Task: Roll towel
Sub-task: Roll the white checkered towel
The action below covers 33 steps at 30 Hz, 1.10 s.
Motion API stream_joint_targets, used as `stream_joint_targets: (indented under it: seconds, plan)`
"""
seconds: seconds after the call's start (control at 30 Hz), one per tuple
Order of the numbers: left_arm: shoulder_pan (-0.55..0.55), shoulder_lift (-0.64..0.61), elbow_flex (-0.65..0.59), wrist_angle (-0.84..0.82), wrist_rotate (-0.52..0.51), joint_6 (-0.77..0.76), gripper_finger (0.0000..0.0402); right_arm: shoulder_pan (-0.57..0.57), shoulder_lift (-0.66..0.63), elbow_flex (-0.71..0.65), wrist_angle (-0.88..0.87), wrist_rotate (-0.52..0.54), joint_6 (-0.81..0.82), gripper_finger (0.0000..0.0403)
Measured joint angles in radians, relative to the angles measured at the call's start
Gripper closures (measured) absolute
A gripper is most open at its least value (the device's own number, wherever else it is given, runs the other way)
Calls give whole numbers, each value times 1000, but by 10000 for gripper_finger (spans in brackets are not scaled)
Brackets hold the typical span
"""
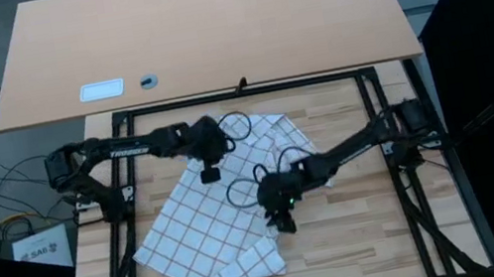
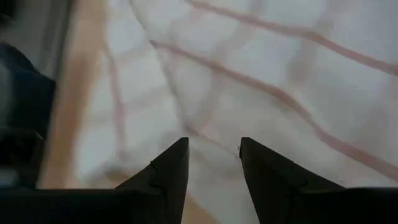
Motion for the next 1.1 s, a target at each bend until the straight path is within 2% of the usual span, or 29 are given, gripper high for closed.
stream_joint_targets:
  seconds: [0.13, 0.33, 0.5, 0.7, 0.87, 1.1]
  plan:
    - [61, 70, -2, 66, 28, 128, 384, 27, 92, 17, 221, 6, 149, 269]
    - [112, 173, -1, 212, 52, 195, 384, 78, 197, 87, 258, 66, 254, 269]
    - [140, 253, 3, 250, 64, 209, 384, 108, 252, 101, 249, 78, 324, 269]
    - [203, 286, 6, 236, 101, 110, 384, 150, 240, 102, 188, 83, 369, 269]
    - [262, 261, 3, 170, 77, 84, 384, 202, 212, 104, 56, 82, 363, 269]
    - [308, 235, 4, 18, 75, 50, 384, 229, 154, 102, -178, 90, 245, 269]
